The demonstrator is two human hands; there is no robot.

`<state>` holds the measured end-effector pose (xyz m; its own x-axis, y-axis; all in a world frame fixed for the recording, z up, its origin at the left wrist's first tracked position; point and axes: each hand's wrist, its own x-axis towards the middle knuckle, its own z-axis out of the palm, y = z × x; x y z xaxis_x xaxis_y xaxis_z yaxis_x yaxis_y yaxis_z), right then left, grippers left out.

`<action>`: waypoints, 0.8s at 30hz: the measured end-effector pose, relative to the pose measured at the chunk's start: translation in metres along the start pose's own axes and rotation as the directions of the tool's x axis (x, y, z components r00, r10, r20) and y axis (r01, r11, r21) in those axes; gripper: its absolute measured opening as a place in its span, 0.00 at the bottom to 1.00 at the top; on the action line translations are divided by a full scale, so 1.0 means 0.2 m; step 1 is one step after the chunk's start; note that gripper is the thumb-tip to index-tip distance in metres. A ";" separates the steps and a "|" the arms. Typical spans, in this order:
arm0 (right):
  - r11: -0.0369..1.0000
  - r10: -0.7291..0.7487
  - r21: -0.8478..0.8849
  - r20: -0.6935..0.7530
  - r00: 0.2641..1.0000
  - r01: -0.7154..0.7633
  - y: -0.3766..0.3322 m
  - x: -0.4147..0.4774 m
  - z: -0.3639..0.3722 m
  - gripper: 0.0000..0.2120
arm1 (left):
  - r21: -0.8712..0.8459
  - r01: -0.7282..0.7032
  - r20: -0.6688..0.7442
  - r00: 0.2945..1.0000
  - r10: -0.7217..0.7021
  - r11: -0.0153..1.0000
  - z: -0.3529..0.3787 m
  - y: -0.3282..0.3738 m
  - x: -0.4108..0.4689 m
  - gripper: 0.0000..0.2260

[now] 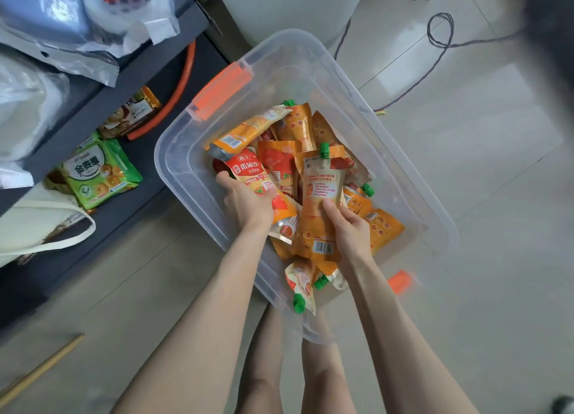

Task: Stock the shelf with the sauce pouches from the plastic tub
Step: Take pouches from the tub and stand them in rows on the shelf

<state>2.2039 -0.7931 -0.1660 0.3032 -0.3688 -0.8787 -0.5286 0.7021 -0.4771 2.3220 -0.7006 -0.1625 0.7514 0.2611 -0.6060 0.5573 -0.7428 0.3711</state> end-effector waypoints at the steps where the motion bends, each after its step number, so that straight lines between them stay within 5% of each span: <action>1: 1.000 -0.003 -0.016 0.018 1.000 0.003 -0.01 -0.01 -0.01 0.05 | -0.060 0.054 0.014 0.998 -0.053 0.997 -0.01 0.00 0.01 0.32; 5: 0.997 -0.046 -0.065 0.073 0.996 0.051 -0.05 -0.06 -0.04 0.06 | -0.270 0.214 0.235 0.960 -0.152 0.939 -0.10 -0.01 0.01 0.20; 9: 0.998 -0.070 -0.003 0.120 0.990 0.071 -0.13 -0.21 -0.12 0.09 | -0.379 0.180 0.375 0.927 -0.027 0.908 -0.29 -0.02 -0.19 0.09; 13: 0.990 -0.118 -0.046 0.213 0.970 0.130 -0.20 -0.43 -0.14 0.08 | -0.515 0.112 0.499 0.845 0.191 0.850 -0.55 -0.03 -0.41 0.11; 18: 0.988 -0.100 -0.093 0.252 0.962 0.127 -0.28 -0.81 -0.01 0.15 | -0.575 -0.002 0.522 0.769 0.368 0.818 -0.86 -0.07 -0.67 0.16; 24: 0.976 -0.105 -0.131 0.430 0.897 0.177 -0.29 -1.26 0.05 0.13 | -0.673 -0.086 0.403 0.790 0.462 0.734 -1.12 -0.23 -1.00 0.15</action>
<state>2.1656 -0.7354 0.0832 0.6680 -0.1425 -0.7304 -0.5658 0.5402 -0.6229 2.2252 -0.5810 0.0996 0.7086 -0.3854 -0.5911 0.5828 -0.1526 0.7982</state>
